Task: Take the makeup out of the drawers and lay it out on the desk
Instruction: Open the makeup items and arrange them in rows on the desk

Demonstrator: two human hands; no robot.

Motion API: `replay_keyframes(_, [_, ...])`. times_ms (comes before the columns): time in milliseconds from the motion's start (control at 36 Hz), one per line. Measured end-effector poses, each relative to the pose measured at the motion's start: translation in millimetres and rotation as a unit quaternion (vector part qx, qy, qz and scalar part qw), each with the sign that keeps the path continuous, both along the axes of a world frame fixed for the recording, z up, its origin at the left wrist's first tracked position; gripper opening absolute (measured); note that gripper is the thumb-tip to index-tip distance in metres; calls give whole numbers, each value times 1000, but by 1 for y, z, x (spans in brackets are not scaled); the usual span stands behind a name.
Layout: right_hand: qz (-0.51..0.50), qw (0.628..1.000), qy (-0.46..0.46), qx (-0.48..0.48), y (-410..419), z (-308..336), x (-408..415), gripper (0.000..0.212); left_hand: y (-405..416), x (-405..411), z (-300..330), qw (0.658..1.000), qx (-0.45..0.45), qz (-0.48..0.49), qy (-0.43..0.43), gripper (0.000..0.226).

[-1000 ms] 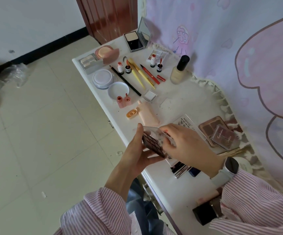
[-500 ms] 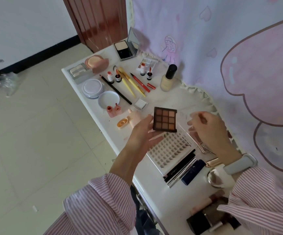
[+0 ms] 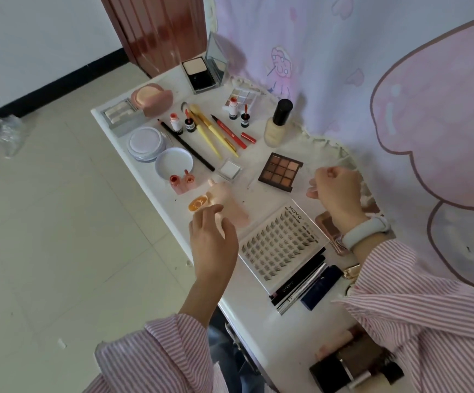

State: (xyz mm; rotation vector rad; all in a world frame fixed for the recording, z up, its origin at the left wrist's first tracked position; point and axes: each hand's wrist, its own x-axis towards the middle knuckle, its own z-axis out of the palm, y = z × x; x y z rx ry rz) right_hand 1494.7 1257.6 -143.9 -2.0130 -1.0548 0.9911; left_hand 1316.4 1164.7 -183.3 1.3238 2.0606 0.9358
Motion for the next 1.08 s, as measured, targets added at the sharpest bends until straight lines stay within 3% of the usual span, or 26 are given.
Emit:
replay_keyframes(250, [-22,999,40,-21,0,-12,-3,22,-21,-8,-33,987,-14,-20,157,40])
replay_keyframes(361, [-32,998,48,-31,-10,-12,3,41,-28,-9,-41,982,-26,-48,181,37])
replay_keyframes(444, [-18,999,19,-29,-31,-9,7,37,-31,-12,-43,976,-34,-72,201,44])
replay_keyframes(500, [50,998,-34,-12,-50,-6,8,27,-33,-14,-44,972,-34,-89,215,47])
replay_keyframes(556, [161,981,-112,-7,-71,-6,6,26,-35,-17,-45,969,-29,-101,224,48])
replay_keyframes(639, [300,921,-248,31,-95,-8,-4,32,-39,-20,-46,968,-23,-114,222,49])
replay_keyframes(806, [457,806,-362,-105,-111,-28,-42,90,-47,-28,-50,969,-6,-134,208,45])
replay_keyframes(889, [451,794,-388,-128,-111,-36,-57,98,-52,-31,-51,972,0,-134,193,45])
replay_keyframes(1083, [432,799,-404,-109,-111,-27,-71,81,-48,-32,-42,987,1,-108,117,45])
